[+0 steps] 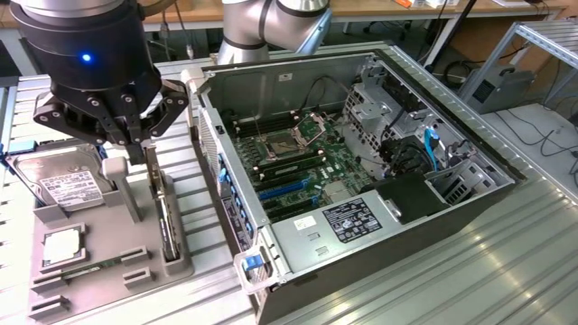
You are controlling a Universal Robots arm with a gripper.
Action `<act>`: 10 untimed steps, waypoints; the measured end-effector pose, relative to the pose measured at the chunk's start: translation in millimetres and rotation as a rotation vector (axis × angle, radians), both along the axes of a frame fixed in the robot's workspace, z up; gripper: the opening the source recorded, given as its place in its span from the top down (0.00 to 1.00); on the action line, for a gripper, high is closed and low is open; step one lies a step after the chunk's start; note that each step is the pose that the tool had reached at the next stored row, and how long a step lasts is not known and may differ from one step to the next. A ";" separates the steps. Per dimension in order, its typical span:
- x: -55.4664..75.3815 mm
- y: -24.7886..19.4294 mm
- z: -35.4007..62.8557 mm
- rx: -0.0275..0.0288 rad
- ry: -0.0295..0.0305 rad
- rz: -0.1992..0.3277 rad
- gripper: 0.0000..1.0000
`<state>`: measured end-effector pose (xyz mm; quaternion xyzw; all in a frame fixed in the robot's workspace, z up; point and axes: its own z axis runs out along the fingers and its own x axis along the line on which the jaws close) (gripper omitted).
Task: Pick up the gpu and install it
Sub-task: 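Reach for the gpu, then pick up the gpu and move the gpu toward the slot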
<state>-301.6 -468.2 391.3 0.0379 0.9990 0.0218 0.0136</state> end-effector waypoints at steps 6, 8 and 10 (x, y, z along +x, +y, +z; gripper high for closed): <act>-0.3 -1.7 0.0 0.0000 0.0000 0.000 0.89; -0.4 -1.7 0.0 0.0000 0.0000 0.000 0.89; -0.3 -1.7 0.0 0.0000 0.0000 0.000 0.89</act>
